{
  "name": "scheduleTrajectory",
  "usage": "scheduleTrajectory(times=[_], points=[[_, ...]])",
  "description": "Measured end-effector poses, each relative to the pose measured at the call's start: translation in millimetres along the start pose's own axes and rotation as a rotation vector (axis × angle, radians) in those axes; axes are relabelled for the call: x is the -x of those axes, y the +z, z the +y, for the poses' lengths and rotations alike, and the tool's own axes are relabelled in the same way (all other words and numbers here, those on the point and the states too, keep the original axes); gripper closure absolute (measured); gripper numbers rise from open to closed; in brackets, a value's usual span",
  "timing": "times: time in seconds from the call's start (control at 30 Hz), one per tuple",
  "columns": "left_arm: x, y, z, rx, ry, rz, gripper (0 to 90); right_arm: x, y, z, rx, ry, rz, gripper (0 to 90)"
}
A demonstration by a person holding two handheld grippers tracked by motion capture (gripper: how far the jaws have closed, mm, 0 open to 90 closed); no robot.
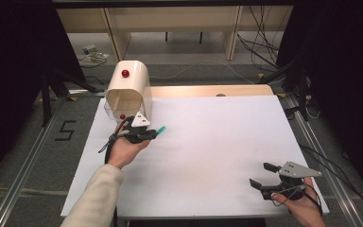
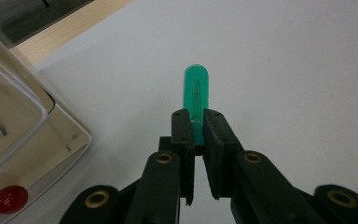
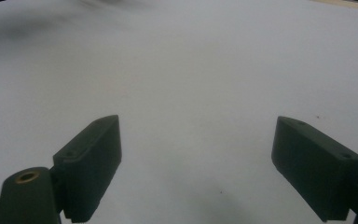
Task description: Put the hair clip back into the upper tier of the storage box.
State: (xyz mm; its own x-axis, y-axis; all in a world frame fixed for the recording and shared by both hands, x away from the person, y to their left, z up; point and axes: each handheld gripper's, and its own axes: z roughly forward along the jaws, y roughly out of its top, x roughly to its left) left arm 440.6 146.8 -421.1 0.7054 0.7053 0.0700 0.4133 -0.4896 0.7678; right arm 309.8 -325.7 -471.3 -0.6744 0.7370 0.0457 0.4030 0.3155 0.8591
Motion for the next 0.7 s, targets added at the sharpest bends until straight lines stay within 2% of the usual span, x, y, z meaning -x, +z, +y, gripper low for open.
scheduleTrajectory(times=[0.1, 0.5, 0.7], points=[[-1.6, -2.3, 0.8, -0.004, 0.009, 0.004, 83.0, -0.1, 0.1, 0.0, -0.002, -0.003, 0.001, 16.8], [-6.1, -9.6, 4.0, 0.015, -0.008, 0.027, 83.0, -0.2, 0.3, 0.0, -0.002, -0.001, 0.002, 16.8], [-8.4, -13.3, 6.2, 0.004, 0.001, 0.032, 83.0, -0.3, 0.3, -0.1, -0.003, 0.000, 0.002, 16.8]])
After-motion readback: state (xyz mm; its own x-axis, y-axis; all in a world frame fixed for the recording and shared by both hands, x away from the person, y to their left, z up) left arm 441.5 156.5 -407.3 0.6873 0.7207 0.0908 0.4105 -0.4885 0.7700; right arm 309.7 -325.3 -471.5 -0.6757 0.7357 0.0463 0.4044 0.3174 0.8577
